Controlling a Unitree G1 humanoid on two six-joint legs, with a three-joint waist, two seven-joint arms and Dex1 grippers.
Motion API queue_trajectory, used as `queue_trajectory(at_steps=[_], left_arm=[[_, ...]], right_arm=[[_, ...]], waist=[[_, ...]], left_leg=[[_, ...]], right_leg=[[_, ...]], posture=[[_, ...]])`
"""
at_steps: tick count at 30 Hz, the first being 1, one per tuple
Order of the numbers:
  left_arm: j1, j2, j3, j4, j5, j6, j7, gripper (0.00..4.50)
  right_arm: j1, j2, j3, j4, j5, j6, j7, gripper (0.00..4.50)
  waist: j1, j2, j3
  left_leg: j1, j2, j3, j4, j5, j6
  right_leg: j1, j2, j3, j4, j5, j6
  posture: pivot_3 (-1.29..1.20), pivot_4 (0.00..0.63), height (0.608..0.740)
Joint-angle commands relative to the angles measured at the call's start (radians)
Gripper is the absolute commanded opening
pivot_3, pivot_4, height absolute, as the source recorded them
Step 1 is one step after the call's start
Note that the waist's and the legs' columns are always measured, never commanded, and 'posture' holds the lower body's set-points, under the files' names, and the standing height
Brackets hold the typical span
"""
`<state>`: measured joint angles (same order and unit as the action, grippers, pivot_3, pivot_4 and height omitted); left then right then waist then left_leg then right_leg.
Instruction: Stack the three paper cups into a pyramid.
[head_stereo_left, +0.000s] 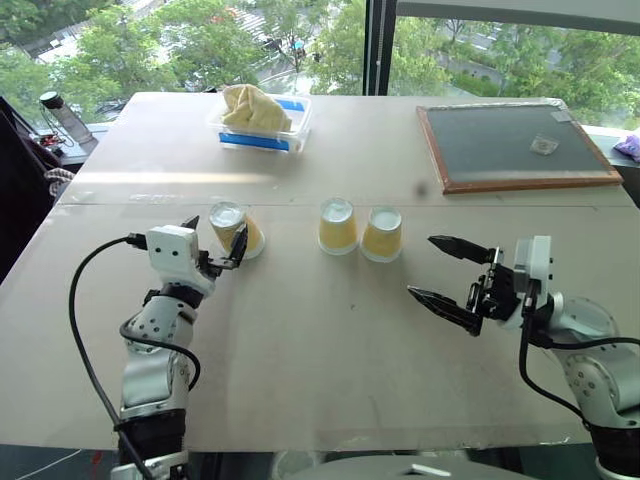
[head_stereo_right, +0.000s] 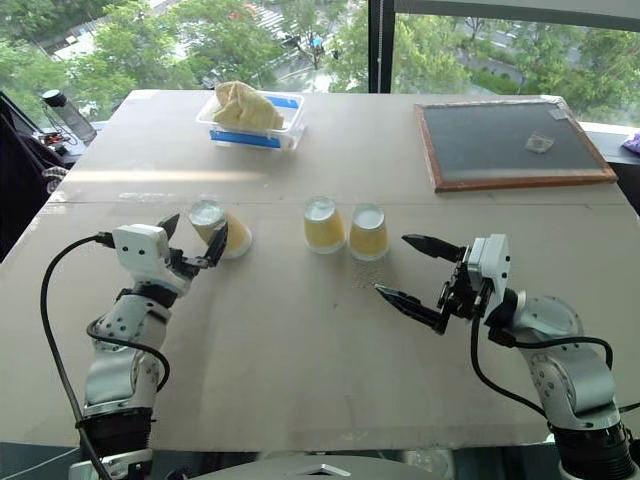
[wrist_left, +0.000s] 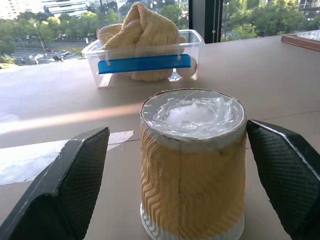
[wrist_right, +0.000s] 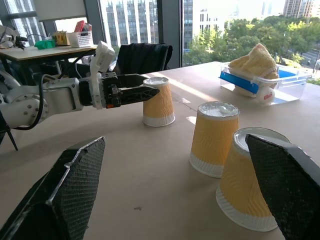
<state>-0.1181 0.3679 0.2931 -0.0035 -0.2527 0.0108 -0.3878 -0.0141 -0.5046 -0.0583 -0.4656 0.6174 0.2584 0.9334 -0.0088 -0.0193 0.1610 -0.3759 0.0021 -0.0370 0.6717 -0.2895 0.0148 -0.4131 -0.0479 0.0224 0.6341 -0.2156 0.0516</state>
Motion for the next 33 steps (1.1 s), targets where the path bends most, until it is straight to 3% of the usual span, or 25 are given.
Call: queue_trajectory(at_steps=[1,3,6,9,11,19,23,33], left_arm=[[-0.036,0.011,-0.006,0.026,-0.002,-0.027,-0.014,4.50],[-0.050,0.014,-0.018,0.043,-0.003,-0.037,-0.032,4.50],[-0.056,0.008,-0.024,0.047,-0.012,-0.039,-0.041,3.74],[-0.054,0.007,-0.026,0.045,-0.013,-0.040,-0.043,2.53],[-0.052,0.008,-0.029,0.040,-0.007,-0.041,-0.042,2.13],[-0.132,0.037,-0.051,-0.032,-0.068,0.049,-0.097,2.12],[-0.293,0.057,-0.130,-0.098,-0.194,0.216,-0.224,2.12],[-0.655,0.049,-0.283,0.055,-0.244,0.361,-0.461,2.12]], right_arm=[[0.003,-0.009,-0.029,-0.046,0.017,-0.031,0.003,4.45],[0.005,-0.007,-0.028,-0.053,0.020,-0.033,-0.004,4.45],[0.011,-0.006,-0.029,-0.059,0.024,-0.036,-0.011,4.50],[0.019,-0.006,-0.031,-0.062,0.028,-0.041,-0.013,4.50],[0.024,-0.008,-0.032,-0.064,0.031,-0.043,-0.014,4.50],[0.080,-0.009,-0.087,-0.068,0.047,-0.072,-0.022,4.50],[0.148,0.018,-0.138,-0.078,0.054,-0.104,-0.052,4.50],[0.275,0.105,-0.150,-0.107,0.044,-0.224,-0.073,4.50]], waist=[[0.000,0.000,0.000],[0.000,0.000,0.000],[0.000,0.000,0.000],[0.000,0.000,0.000],[0.000,0.000,0.000],[0.008,0.000,0.000],[0.026,-0.001,0.000],[-0.001,0.000,0.000]], left_leg=[[0.000,0.000,0.000,0.000,0.000,0.000],[0.000,0.000,0.000,0.000,0.000,0.000],[0.000,0.000,0.000,0.000,0.000,0.000],[0.000,0.000,-0.001,0.000,0.000,0.000],[0.000,0.000,-0.001,0.000,0.000,0.000],[-0.001,0.000,-0.001,0.000,0.000,0.000],[-0.002,0.000,-0.002,0.001,0.000,0.000],[-0.001,-0.001,-0.002,0.004,0.000,0.000]], right_leg=[[0.000,0.000,0.000,0.000,0.000,0.000],[0.000,0.000,0.000,0.000,0.000,0.000],[0.000,0.000,0.000,0.000,0.000,0.000],[0.000,0.000,0.000,0.000,0.000,0.000],[0.000,-0.001,0.000,0.000,0.000,0.000],[0.000,-0.001,-0.001,0.000,0.000,0.000],[0.000,-0.001,-0.002,0.000,0.000,0.000],[0.001,0.001,-0.001,0.002,0.000,0.000]], posture=[[0.00,0.150,0.740],[0.00,0.150,0.740],[0.00,0.150,0.740],[0.00,0.150,0.740],[0.00,0.150,0.740],[0.00,0.150,0.740],[0.00,0.150,0.740],[0.00,0.150,0.740]])
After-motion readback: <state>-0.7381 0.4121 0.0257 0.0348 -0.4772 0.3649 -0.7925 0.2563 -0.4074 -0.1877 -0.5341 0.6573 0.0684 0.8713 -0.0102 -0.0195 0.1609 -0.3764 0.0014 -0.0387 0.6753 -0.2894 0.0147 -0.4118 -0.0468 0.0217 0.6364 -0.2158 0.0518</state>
